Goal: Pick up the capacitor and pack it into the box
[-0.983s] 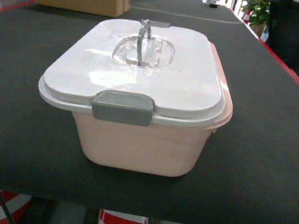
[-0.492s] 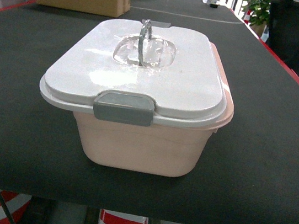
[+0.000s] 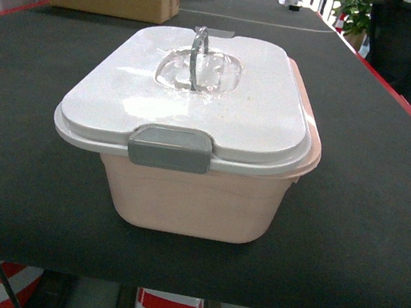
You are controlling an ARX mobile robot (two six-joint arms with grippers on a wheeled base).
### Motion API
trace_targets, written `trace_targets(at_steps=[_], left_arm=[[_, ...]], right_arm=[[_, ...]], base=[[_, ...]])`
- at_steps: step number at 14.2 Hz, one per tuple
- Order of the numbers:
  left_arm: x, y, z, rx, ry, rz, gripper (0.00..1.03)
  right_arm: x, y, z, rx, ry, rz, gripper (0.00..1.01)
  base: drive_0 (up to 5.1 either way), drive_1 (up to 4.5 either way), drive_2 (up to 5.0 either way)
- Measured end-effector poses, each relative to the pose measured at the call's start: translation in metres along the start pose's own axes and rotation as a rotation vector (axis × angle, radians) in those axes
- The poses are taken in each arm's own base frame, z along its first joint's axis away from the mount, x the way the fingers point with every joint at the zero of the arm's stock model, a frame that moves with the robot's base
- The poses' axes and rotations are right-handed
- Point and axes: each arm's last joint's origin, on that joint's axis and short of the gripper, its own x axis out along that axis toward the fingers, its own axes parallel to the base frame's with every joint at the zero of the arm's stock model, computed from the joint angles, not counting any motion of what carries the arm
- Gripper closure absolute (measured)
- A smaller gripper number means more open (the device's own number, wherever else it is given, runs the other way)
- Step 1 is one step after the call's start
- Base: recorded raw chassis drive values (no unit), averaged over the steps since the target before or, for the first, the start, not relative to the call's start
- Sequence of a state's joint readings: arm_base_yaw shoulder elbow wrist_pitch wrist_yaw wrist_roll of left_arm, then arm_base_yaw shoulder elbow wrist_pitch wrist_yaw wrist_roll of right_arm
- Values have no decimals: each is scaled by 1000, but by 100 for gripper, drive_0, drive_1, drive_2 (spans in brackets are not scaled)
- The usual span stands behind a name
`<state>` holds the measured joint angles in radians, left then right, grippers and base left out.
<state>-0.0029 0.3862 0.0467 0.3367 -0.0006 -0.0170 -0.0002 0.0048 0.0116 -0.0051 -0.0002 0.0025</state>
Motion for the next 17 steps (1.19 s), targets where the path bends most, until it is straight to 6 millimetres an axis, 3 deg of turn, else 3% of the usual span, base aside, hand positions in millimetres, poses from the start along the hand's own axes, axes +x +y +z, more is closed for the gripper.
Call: trace_targets(at_steps=[9, 10, 11, 14, 16, 17], left_arm=[[-15, 0, -7, 0, -17, -1, 101], [-22, 0, -14, 0, 40, -2, 101], [-26, 0, -8, 1, -24, -3, 101], [-26, 0, -11, 1, 0, 2, 101], [-26, 0, -11, 0, -1, 2, 96], [-26, 0, -11, 1, -1, 2, 85]], right_arm=[[0, 0, 0, 0, 0, 0, 3], [0, 0, 0, 0, 0, 0, 3], [0, 0, 0, 0, 0, 0, 3], [0, 0, 0, 0, 0, 0, 3], [0, 0, 0, 0, 0, 0, 3], [0, 0, 0, 0, 0, 0, 3]], base=[[0, 0, 0], [0, 0, 0], [0, 0, 0], [0, 0, 0], [0, 0, 0], [0, 0, 0]])
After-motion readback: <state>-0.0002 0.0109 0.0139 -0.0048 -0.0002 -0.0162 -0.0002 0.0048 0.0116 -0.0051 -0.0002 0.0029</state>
